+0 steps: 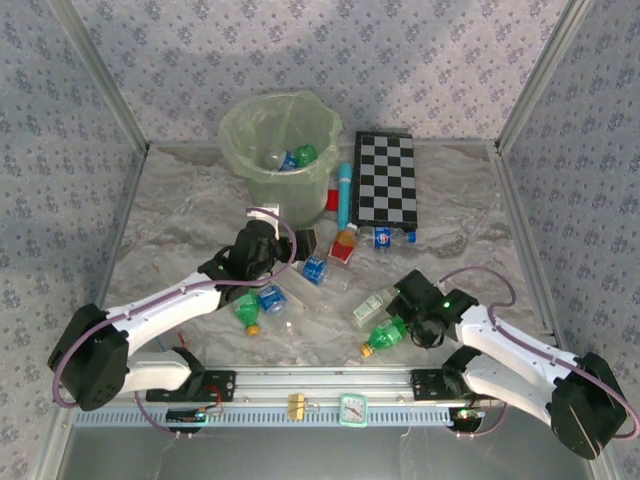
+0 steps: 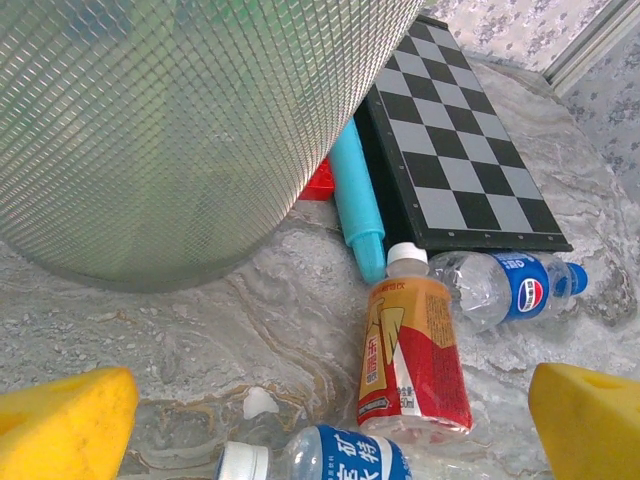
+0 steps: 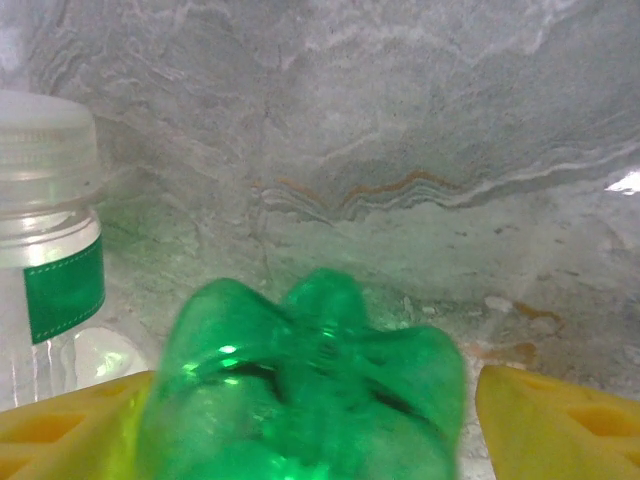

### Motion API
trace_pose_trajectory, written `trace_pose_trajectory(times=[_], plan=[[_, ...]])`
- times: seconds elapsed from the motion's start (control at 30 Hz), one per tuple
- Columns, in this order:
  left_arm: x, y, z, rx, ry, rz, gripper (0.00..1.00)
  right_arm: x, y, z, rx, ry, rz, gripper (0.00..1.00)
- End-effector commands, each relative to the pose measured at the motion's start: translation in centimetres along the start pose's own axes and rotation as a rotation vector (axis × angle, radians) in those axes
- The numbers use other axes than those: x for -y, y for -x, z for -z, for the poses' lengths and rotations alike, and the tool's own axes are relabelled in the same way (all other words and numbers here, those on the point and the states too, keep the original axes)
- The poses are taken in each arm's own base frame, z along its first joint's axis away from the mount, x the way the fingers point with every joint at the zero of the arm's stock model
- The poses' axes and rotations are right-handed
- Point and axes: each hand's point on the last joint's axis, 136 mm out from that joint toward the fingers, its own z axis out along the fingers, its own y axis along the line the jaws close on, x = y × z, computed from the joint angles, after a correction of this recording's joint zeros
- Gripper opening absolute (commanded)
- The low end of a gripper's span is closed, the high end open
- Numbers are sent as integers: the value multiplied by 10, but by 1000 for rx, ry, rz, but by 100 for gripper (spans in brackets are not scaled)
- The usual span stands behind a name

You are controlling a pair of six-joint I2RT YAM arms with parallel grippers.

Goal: Put the plastic bottles in the bin

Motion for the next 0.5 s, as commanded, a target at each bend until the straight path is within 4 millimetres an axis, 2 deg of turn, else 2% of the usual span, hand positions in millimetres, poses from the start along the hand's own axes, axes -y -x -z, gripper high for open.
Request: trace_pose_trajectory(times=[0.0, 0.13, 0.27, 0.33, 0.47], plan=[[2, 8, 0, 19, 16, 8, 100, 4, 2, -8, 25, -11, -31, 78], [4, 10, -3, 19, 14, 1, 100, 1, 5, -9, 43, 1, -30, 67], [5, 12, -3, 23, 12, 0, 100, -8, 14, 3, 78, 23, -4, 54], [7, 14, -3, 27, 4, -1, 100, -17, 20, 10, 102, 50, 28, 52], [21, 22, 0, 29, -64, -6, 100, -49, 41, 36, 170, 145, 127, 49]])
